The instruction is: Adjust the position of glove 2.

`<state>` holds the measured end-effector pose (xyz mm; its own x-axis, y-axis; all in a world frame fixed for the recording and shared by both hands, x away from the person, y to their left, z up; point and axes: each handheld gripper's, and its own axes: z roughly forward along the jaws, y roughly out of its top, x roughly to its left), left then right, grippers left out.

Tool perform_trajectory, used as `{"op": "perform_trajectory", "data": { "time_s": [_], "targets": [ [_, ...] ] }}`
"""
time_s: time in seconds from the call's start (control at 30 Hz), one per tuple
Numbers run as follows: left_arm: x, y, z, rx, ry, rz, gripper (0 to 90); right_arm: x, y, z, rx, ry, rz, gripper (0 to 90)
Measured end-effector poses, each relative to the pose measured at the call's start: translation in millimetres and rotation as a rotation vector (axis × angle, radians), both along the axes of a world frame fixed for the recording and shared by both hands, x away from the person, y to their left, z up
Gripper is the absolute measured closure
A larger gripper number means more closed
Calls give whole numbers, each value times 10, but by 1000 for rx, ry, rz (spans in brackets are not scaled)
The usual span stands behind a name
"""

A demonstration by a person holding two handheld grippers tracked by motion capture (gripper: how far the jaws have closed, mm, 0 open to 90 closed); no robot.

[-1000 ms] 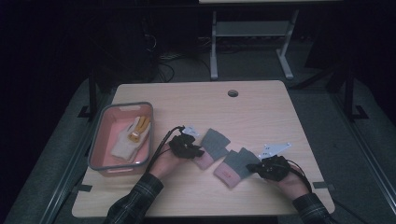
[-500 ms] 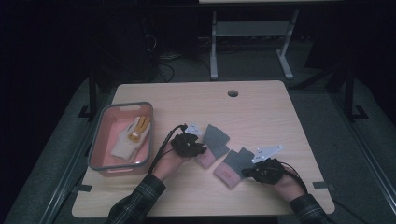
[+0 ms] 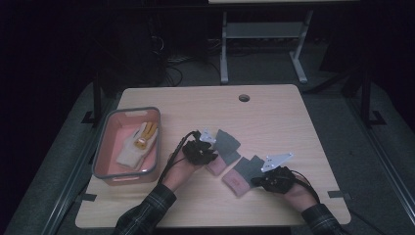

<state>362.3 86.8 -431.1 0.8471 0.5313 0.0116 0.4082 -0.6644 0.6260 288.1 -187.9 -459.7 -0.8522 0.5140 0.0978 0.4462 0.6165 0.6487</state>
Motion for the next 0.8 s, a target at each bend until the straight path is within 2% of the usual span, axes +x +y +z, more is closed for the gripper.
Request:
{"op": "perform_trajectory", "data": {
  "time_s": [0.2, 0.4, 0.53, 0.57, 0.6, 0.63, 0.8],
  "targets": [
    [-62, -86, 9, -15, 5, -32, 781, 7, 27, -7, 2, -5, 4, 900],
    [-71, -66, 73, -68, 26, -54, 779, 17, 38, -5, 0, -4, 0, 900],
    [-100, -80, 107, -102, 24, -62, 778, 48, 66, -8, -3, -13, -3, 900],
    [-102, -77, 121, -94, 21, -75, 778, 52, 75, -5, -3, -7, -7, 900],
    [-114, -86, 125, -109, 16, -71, 777, 64, 84, -9, -3, -14, -2, 900],
    [-115, -81, 142, -99, 15, -86, 777, 70, 100, -6, -3, -9, -9, 900],
    [-163, -99, 159, -122, 19, -104, 772, 139, 213, 0, -8, -21, -16, 900]
  ]
}}
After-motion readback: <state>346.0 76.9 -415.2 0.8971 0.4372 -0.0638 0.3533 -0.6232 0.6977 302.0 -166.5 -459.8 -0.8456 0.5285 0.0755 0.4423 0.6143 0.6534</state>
